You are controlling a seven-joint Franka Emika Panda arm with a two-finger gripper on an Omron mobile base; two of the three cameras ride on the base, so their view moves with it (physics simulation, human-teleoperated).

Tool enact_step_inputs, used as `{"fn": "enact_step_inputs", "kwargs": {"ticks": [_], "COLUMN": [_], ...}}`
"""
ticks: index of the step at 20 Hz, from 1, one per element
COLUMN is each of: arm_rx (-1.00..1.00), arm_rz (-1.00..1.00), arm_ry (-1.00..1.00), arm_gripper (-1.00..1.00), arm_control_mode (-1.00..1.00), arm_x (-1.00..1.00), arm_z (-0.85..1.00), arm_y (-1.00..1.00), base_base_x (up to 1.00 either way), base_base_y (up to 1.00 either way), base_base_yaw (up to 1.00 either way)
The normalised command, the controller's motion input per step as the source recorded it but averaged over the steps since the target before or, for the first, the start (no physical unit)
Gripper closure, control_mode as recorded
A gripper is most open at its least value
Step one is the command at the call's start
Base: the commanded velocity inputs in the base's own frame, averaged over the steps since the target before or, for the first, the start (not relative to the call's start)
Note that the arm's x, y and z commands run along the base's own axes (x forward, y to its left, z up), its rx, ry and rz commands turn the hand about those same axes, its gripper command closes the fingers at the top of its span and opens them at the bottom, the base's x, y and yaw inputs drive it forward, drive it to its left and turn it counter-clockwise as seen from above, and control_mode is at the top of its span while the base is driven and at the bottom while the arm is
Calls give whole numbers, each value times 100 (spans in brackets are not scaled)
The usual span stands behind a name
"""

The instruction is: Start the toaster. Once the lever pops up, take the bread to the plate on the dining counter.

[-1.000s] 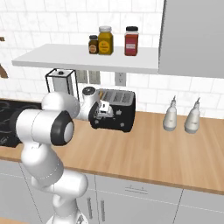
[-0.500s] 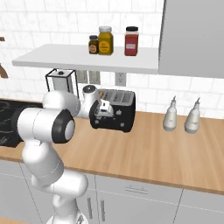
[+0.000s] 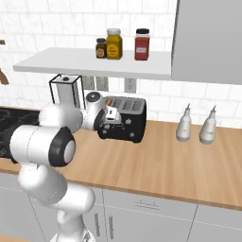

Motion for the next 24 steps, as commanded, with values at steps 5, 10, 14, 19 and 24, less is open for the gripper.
{"fn": "enact_step_inputs", "kwargs": {"ticks": [5, 10, 14, 19, 24], "arm_rx": [0, 0, 0, -2, -15], "arm_rz": [0, 0, 0, 0, 0], "arm_ry": [-5, -1, -1, 0, 3], "arm_gripper": [100, 100, 100, 100, 100], "arm_control_mode": [-100, -100, -100, -100, -100], "arm_x": [-45, -61, -56, -48, -24], "arm_z": [36, 40, 51, 34, 30], "arm_y": [0, 4, 26, 40, 28], "base_base_x": [0, 0, 0, 0, 0], "base_base_y": [0, 0, 0, 0, 0], "base_base_yaw": [0, 0, 0, 0, 0]}}
